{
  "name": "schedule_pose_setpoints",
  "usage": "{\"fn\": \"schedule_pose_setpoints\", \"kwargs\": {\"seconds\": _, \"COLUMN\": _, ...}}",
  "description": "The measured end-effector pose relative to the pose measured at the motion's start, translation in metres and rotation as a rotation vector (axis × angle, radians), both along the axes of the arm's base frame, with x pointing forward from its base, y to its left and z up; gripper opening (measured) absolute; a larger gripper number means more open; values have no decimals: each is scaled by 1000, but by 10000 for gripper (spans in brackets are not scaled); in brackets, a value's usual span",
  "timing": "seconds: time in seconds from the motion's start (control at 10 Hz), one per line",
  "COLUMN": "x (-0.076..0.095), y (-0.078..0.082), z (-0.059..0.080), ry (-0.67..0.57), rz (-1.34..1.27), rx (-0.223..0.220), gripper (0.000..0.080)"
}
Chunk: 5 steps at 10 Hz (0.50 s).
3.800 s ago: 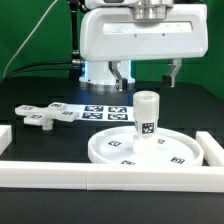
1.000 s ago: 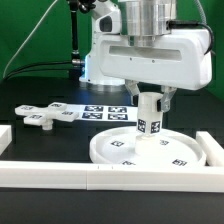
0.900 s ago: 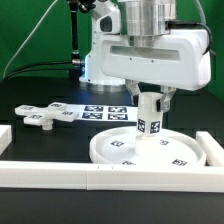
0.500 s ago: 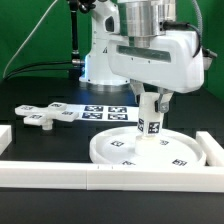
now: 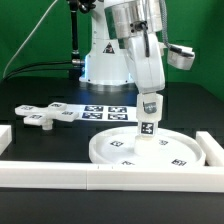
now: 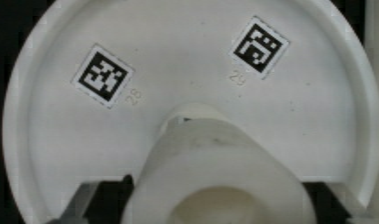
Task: Assemble round table
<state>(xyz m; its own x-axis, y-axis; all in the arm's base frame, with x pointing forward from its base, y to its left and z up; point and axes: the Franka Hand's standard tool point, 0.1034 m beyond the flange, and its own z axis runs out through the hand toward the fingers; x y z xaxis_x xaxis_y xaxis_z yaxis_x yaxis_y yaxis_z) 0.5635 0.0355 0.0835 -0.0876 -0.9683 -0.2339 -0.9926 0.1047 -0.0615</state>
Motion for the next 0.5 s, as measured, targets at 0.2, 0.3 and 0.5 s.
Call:
{"fn": "schedule_pose_setpoints", "kwargs": {"seconds": 0.2, "x": -1, "y": 1, "z": -1, "ry": -8, "rz": 44, "rx": -3, "gripper": 506}}
{"fn": "schedule_pose_setpoints", "kwargs": {"seconds": 0.3, "x": 0, "y": 1, "z": -1, "ry": -7, "rz": 47, "rx": -3, "gripper": 609}}
{"fn": "schedule_pose_setpoints", "kwargs": {"seconds": 0.5, "x": 2, "y": 4, "z": 0, "ry": -45, "rz": 211, "rx": -15, "gripper": 637}}
